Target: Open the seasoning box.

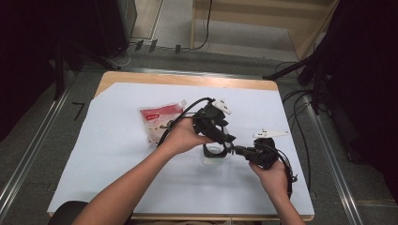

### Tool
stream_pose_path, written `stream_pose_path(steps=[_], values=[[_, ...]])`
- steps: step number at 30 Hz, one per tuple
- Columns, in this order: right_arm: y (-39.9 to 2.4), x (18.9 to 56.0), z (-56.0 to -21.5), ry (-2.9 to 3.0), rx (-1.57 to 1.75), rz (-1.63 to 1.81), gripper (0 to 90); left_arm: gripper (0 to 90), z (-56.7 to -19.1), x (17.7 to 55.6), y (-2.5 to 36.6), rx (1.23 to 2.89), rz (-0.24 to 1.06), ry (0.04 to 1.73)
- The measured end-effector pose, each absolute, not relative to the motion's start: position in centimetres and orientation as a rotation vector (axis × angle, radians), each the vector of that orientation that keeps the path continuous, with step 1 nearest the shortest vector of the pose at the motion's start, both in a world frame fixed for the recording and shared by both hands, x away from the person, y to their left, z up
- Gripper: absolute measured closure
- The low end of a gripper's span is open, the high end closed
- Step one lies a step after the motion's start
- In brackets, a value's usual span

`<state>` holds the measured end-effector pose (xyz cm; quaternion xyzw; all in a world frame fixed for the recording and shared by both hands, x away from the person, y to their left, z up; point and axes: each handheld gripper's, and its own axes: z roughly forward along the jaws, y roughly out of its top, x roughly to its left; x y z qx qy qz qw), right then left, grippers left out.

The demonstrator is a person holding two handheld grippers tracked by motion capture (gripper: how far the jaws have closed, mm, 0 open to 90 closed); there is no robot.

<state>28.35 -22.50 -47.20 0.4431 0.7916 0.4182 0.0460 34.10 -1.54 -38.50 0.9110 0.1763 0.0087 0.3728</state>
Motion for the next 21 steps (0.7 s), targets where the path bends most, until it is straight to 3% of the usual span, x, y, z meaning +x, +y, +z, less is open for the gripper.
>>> stream_pose_path(steps=[21], values=[[-22.6, 28.3, -47.3, 2.424, 1.352, 1.287, 90.0, 38.3, -37.3, 34.8, -3.3, 2.348, 0.008, 0.438]])
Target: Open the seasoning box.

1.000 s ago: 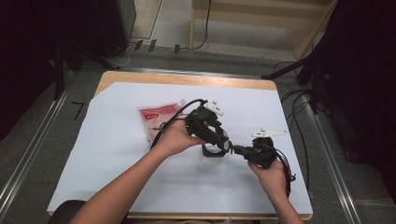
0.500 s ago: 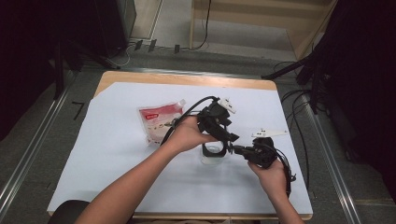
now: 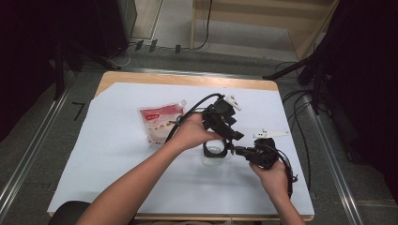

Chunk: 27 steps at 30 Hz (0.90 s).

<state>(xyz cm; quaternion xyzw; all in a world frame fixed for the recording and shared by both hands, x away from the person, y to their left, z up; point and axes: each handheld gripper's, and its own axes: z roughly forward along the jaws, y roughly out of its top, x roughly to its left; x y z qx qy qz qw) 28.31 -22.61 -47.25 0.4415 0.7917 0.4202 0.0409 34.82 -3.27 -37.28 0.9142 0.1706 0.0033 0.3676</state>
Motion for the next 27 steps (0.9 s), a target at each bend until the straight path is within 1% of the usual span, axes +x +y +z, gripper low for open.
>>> stream_pose_path(steps=[7, 10, 15, 16, 17, 18, 19, 20, 22, 23, 24, 25, 27], values=[[-22.6, 28.3, -47.3, 2.423, 1.353, 1.284, 90.0, 37.7, -35.6, 34.7, -1.6, 2.32, 0.035, 0.447], [-22.6, 28.3, -47.3, 2.425, 1.351, 1.284, 90.0, 37.7, -34.8, 34.5, 0.0, 2.31, 0.046, 0.461], [-22.6, 28.3, -47.3, 2.423, 1.353, 1.281, 90.0, 37.7, -34.4, 34.3, 1.7, 2.276, 0.024, 0.491], [-22.6, 28.3, -47.3, 2.422, 1.353, 1.281, 90.0, 39.7, -34.5, 34.3, 2.0, 2.276, 0.031, 0.501], [-22.6, 28.3, -47.3, 2.422, 1.353, 1.281, 90.0, 39.7, -34.7, 34.4, 2.3, 2.269, 0.021, 0.513], [-22.6, 28.3, -47.3, 2.423, 1.355, 1.277, 90.0, 42.9, -35.3, 34.5, 2.8, 2.257, -0.015, 0.538], [-22.6, 28.3, -47.3, 2.423, 1.355, 1.275, 90.0, 45.0, -35.3, 34.5, 2.8, 2.257, -0.015, 0.538], [-22.6, 28.3, -47.3, 2.424, 1.357, 1.274, 90.0, 45.1, -36.1, 34.6, 2.9, 2.263, -0.048, 0.561], [-22.6, 28.3, -47.3, 2.424, 1.357, 1.275, 90.0, 50.1, -37.0, 34.6, 2.7, 2.281, -0.068, 0.558], [-22.6, 28.3, -47.3, 2.424, 1.359, 1.274, 90.0, 51.1, -37.0, 34.6, 2.7, 2.281, -0.068, 0.558], [-22.6, 28.3, -47.3, 2.424, 1.36, 1.275, 90.0, 54.3, -37.6, 34.5, 2.3, 2.288, -0.095, 0.551], [-22.6, 28.3, -47.3, 2.424, 1.36, 1.275, 90.0, 58.5, -37.6, 34.5, 2.3, 2.288, -0.095, 0.551], [-22.5, 28.3, -47.3, 2.424, 1.359, 1.272, 90.0, 63.1, -38.0, 34.4, 1.8, 2.287, -0.12, 0.537]])
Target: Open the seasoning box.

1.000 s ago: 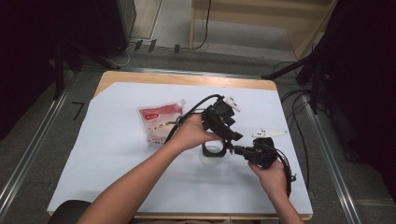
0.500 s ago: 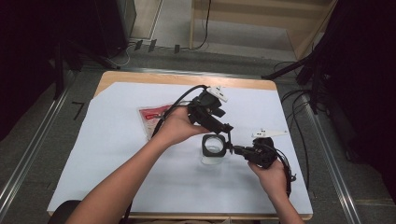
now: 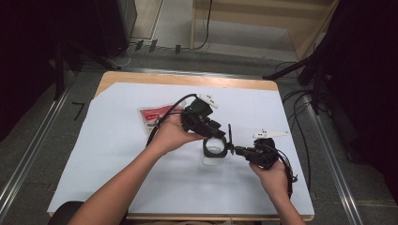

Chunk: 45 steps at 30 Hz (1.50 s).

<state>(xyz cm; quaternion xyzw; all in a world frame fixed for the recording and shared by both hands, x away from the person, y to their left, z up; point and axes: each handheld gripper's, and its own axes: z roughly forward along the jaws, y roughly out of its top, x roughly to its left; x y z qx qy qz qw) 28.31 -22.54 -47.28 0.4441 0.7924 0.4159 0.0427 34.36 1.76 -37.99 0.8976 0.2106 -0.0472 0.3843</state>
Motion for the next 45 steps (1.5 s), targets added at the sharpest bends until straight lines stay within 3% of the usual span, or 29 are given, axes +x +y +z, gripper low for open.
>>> stream_pose_path(steps=[4, 10, 20, 32, 42, 45], values=[[-22.5, 28.3, -47.3, 2.422, 1.356, 1.268, 90.0, 74.6, -39.1, 34.4, 0.0, 2.307, -0.206, 0.513], [-22.5, 28.2, -47.2, 2.419, 1.344, 1.268, 90.0, 79.1, -39.7, 34.3, -1.2, 2.306, -0.23, 0.51], [-22.6, 27.8, -47.0, 2.402, 1.333, 1.267, 86.6, 64.3, -39.2, 34.1, -0.4, 2.294, -0.225, 0.524], [-23.1, 24.6, -46.0, 2.394, 1.288, 1.341, 68.9, 57.0, -37.2, 33.1, 2.3, 2.298, -0.181, 0.515], [-21.9, 22.5, -45.5, 2.489, 1.17, 1.37, 66.8, 50.8, -37.9, 32.5, 5.9, 2.268, -0.164, 0.618], [-20.6, 21.7, -45.4, 2.532, 1.166, 1.349, 71.0, 50.4, -37.9, 31.6, 7.7, 2.242, -0.154, 0.625]])
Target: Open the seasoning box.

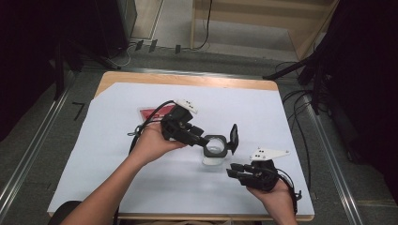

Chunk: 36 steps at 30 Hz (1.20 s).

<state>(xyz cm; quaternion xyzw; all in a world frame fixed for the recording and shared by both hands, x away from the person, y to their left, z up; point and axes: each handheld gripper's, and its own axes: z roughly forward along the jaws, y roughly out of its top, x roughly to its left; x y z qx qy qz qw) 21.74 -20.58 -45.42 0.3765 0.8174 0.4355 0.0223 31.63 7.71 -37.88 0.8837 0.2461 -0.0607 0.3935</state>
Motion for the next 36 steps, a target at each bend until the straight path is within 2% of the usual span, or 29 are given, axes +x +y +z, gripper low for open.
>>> stream_pose_path(steps=[6, 14, 20, 28, 33, 36], values=[[-19.2, 21.6, -45.2, 2.526, 1.127, 1.412, 69.7, 48.3, -38.2, 31.0, 9.7, 2.207, -0.14, 0.655], [-15.7, 21.5, -45.5, 2.622, 1.024, 1.442, 57.6, 45.3, -38.0, 30.2, 12.0, 2.218, -0.089, 0.661], [-14.7, 22.3, -44.7, 2.662, 1.027, 1.413, 50.1, 43.5, -37.9, 30.1, 13.0, 2.223, -0.079, 0.668], [-11.9, 23.6, -44.1, 2.677, 0.937, 1.459, 54.2, 43.2, -37.9, 30.2, 14.7, 2.203, -0.071, 0.707], [-10.4, 24.4, -44.3, 2.685, 0.967, 1.47, 52.9, 42.5, -37.8, 29.8, 16.2, 2.203, -0.053, 0.737], [-9.4, 24.7, -44.8, 2.688, 0.941, 1.437, 48.6, 42.3, -37.9, 29.6, 17.4, 2.206, -0.037, 0.762]])
